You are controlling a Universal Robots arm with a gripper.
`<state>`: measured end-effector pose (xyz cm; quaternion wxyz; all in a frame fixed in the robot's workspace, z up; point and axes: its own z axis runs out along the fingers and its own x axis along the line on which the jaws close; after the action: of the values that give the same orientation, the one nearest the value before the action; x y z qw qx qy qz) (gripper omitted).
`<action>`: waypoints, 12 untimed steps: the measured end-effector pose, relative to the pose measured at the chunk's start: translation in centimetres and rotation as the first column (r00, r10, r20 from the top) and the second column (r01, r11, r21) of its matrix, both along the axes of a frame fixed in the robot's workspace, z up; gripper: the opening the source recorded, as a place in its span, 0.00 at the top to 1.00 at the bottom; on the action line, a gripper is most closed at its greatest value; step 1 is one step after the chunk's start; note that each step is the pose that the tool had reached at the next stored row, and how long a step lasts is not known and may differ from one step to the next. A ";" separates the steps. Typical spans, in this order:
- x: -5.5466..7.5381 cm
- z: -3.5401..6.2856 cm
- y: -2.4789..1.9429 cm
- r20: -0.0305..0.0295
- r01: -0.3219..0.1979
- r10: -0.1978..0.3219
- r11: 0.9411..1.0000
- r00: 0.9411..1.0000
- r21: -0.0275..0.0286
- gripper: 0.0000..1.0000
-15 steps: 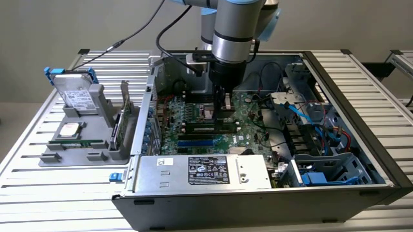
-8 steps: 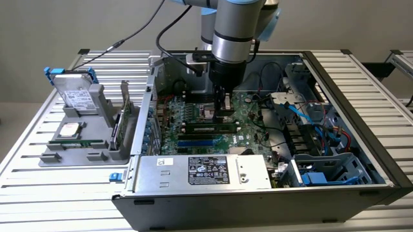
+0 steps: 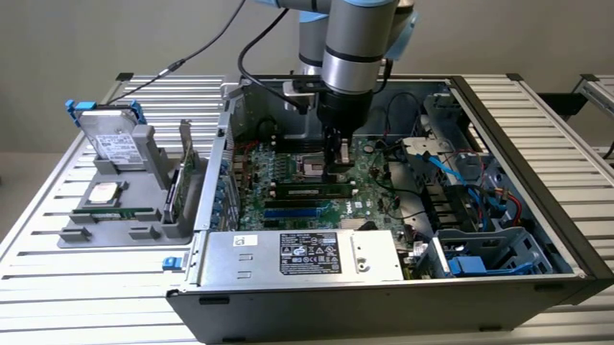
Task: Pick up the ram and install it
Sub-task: 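Insert the ram into the slot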
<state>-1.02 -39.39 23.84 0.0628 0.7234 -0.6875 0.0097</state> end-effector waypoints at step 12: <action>0.5 -0.45 0.00 0.010 0.000 0.000 1.000 1.000 0.000 0.90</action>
<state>-0.56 -39.39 23.39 0.0593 0.7233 -0.6878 0.0135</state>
